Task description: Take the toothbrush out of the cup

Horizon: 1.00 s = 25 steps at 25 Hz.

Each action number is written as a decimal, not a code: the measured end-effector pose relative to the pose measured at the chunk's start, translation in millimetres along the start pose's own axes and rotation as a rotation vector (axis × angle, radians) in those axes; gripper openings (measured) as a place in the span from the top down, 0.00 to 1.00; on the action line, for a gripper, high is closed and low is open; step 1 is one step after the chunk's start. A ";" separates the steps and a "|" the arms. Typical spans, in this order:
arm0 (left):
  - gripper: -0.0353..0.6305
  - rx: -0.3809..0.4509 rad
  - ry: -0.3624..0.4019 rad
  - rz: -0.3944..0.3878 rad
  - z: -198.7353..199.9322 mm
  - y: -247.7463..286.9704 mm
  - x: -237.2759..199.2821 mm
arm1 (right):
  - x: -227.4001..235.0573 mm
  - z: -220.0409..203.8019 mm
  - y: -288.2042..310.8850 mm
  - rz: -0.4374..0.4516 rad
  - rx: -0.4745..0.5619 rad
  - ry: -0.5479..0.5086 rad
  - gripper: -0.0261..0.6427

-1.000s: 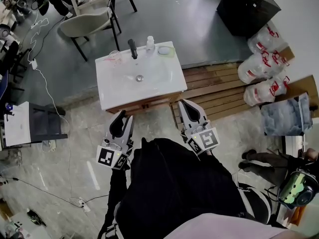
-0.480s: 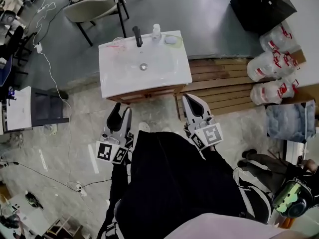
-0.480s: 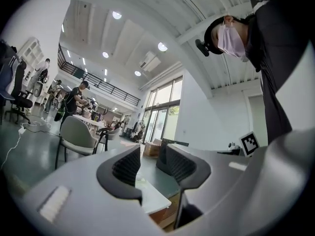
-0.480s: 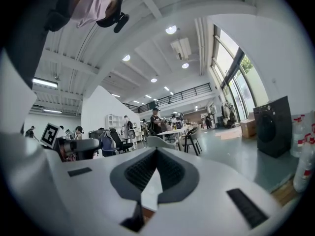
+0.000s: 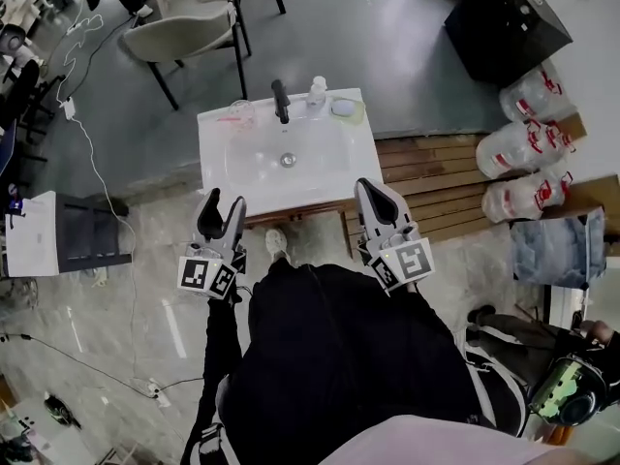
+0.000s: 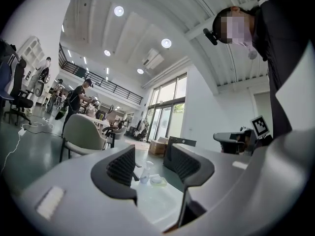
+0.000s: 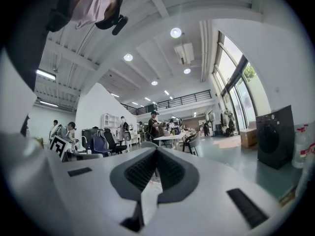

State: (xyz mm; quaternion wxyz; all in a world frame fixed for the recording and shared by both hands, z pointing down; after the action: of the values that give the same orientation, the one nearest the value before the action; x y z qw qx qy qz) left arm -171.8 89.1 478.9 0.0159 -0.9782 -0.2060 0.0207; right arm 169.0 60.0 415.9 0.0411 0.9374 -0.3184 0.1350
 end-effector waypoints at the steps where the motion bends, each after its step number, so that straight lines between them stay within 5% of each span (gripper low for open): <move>1: 0.62 -0.005 0.004 -0.013 -3.9 9.7 -16.2 | -2.8 3.4 13.9 -0.006 0.012 -0.007 0.96; 11: 0.62 -0.139 0.072 -0.099 -64.4 102.9 -158.8 | -17.4 7.5 150.0 -0.064 0.014 -0.019 0.96; 18: 0.62 -0.250 -0.103 -0.077 -146.4 164.1 -216.1 | -5.8 -0.3 192.5 -0.126 -0.075 -0.007 0.96; 25: 0.60 -0.320 -0.251 -0.083 -204.1 202.5 -220.9 | 20.7 5.5 211.6 -0.170 -0.128 -0.026 0.96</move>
State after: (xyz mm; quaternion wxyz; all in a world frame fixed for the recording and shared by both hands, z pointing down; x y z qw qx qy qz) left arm -282.7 -189.9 682.2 -0.1645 -0.9487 -0.2472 0.1088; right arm 57.3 -121.0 414.5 0.1078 0.9581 -0.2464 0.0983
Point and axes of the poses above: the fingertips, and each gripper's own axes: y forward along the fingers, x to its right, z out of its top, the point moved 10 cm from there along -y, backward along the fingers, and after that the axes turned 12 degrees about y, right-handed, at the moved point
